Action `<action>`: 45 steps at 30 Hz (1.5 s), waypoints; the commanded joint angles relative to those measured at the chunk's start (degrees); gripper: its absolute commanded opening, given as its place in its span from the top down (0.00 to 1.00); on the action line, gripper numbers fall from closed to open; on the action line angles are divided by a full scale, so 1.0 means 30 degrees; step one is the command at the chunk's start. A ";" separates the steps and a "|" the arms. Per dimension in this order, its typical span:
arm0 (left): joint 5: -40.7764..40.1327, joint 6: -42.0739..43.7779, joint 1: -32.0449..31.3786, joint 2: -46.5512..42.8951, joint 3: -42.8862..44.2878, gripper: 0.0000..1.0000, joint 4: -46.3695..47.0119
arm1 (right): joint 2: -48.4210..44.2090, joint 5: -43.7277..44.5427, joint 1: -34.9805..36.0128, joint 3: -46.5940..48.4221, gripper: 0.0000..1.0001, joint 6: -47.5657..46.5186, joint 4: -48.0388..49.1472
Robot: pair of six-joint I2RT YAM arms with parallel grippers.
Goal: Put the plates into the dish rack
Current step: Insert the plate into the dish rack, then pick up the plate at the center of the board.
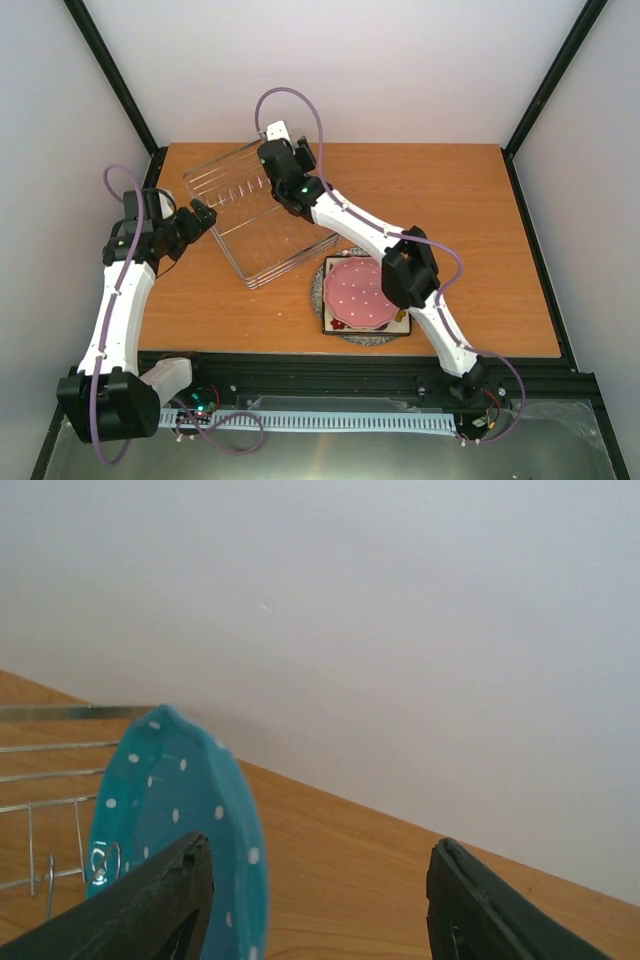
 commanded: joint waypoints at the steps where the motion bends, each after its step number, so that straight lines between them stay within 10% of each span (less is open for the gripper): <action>1: -0.0288 0.0985 0.0147 0.0005 0.1279 0.00 -0.0383 | -0.2862 0.0466 -0.0083 -0.1797 0.42 0.1809 -0.0523; 12: -0.2040 0.0666 -0.5475 0.1023 0.4105 0.00 -0.1282 | -1.3620 -0.1684 -0.0673 -1.0711 0.35 0.9617 -0.8576; 18: -0.4075 -0.0585 -1.2420 0.2822 0.5188 0.00 -0.1683 | -2.2038 -0.8420 -0.3215 -1.9127 0.35 1.2271 -1.1148; 26: -0.7614 -0.0223 -2.1128 1.0064 1.1788 0.00 -0.5661 | -2.6773 -1.1486 -0.5822 -2.2500 0.35 1.2402 -1.4230; 36: -0.5205 0.0836 -2.2263 1.3820 1.3529 0.09 -0.5398 | -3.1708 -0.4979 -0.8305 -2.1469 0.24 1.4293 -1.6721; 45: -0.2694 -0.4294 -2.2447 1.7272 1.6141 0.31 -0.4655 | -3.1340 -0.0988 -0.8305 -1.8766 0.05 1.2476 -1.7270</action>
